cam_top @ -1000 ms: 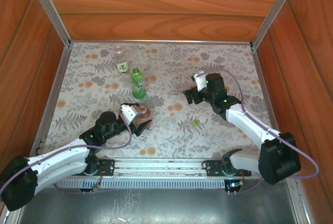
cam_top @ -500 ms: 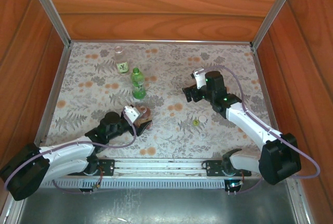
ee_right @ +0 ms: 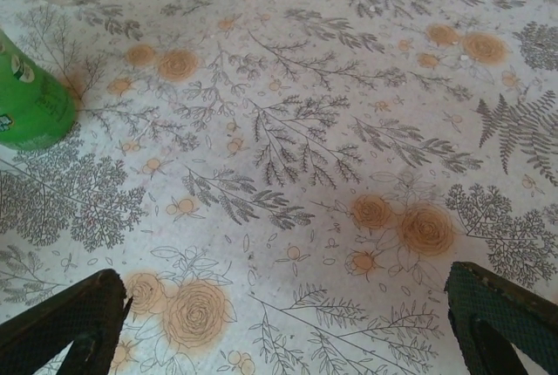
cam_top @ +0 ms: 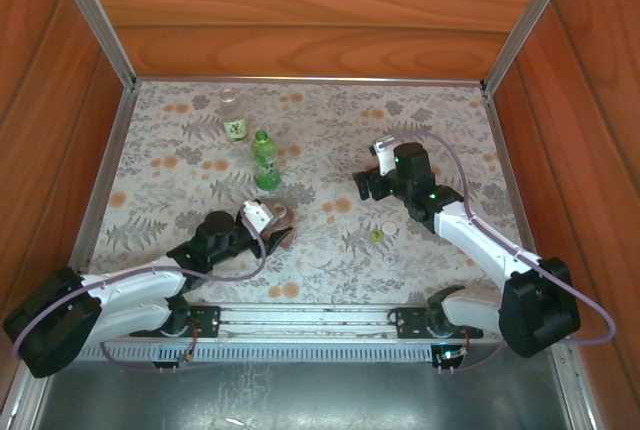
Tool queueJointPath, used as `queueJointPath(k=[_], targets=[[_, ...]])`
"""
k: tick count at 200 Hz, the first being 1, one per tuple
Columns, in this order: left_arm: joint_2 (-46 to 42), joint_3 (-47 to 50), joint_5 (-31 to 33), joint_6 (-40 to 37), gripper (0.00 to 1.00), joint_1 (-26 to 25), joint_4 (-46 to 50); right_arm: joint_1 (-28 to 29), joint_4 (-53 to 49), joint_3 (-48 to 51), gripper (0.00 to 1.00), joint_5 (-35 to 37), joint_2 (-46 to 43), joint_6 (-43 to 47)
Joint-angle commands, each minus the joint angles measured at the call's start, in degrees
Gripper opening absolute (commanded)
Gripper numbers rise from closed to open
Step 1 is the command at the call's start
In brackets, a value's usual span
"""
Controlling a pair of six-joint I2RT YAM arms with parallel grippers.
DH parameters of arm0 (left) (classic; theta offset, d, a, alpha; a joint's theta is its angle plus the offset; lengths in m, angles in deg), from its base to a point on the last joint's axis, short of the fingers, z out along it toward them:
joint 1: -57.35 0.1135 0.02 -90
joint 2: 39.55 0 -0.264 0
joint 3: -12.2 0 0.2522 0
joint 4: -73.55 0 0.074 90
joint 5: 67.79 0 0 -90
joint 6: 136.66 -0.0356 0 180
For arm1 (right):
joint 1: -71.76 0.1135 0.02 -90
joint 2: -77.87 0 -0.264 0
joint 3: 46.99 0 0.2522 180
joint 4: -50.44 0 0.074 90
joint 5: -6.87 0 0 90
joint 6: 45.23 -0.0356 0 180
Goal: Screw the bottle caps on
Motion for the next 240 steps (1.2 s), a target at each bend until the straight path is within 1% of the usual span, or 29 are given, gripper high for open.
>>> queueJointPath(k=[1, 9, 23, 33, 39, 49, 59, 73, 106, 138, 177, 193, 217, 240], targets=[[4.91, -5.07, -3.59, -1.98, 0.64, 0.59, -3.36, 0.41, 5.98, 3.8, 1.0, 1.56, -3.19, -3.2], [7.89, -6.56, -4.85, -2.01, 0.64, 0.84, -5.53, 0.45, 7.69, 4.8, 1.0, 2.65, -4.29, -4.43], [13.55, -10.08, -6.3, -2.63, 0.64, 0.89, -7.69, 0.38, 9.67, 6.58, 1.0, 9.14, -6.04, -10.23], [17.38, -13.28, -8.36, -3.12, 0.64, 0.91, -8.01, 0.36, 10.74, 8.04, 1.0, 10.98, -7.14, -10.2], [19.75, -15.05, -10.05, -3.44, 0.64, 0.99, -8.15, 0.29, 10.46, 8.51, 1.0, 11.51, -7.88, -10.33], [23.11, -17.8, -12.69, -3.39, 0.64, 0.91, -8.74, 0.01, 8.27, 8.54, 1.0, 13.93, -9.04, -13.39], [26.14, -20.25, -15.13, -3.77, 0.64, 1.03, -8.84, -0.47, 5.85, 8.37, 1.0, 13.89, -9.66, -14.23], [28.92, -22.36, -16.93, -4.28, 0.64, 1.04, -8.89, -1.36, 3.45, 8.34, 1.0, 12.89, -9.51, -15.0], [31.45, -23.85, -20.02, -4.55, 0.64, 2.12, -8.76, -1.47, -1.79, 7.97, 1.0, 12.53, -9.38, -16.67], [33.27, -24.63, -21.7, -3.93, 0.65, 2.47, -8.77, -1.47, -2.03, 8.83, 0.98, 13.49, -11.19, -16.22], [35.34, -25.09, -22.65, -3.3, 0.65, 2.51, -8.8, -1.47, -4.69, 6.35, 0.96, 13.75, -10.47, -15.58], [35.64, -25.18, -22.7, -3.55, 0.7, 2.54, -8.77, -1.51, -5.02, 5.99, 0.96, 14.02, -10.63, -15.58], [35.56, -25.18, -22.73, -3.83, 0.74, 2.47, -9.09, -1.47, -6.0, 5.38, 0.97, 14.79, -10.85, -15.27], [34.94, -23.0, -21.79, -2.44, 0.8, 2.34, -14.46, -1.47, -8.2, 3.92, 0.98, 15.56, -11.23, -13.63]])
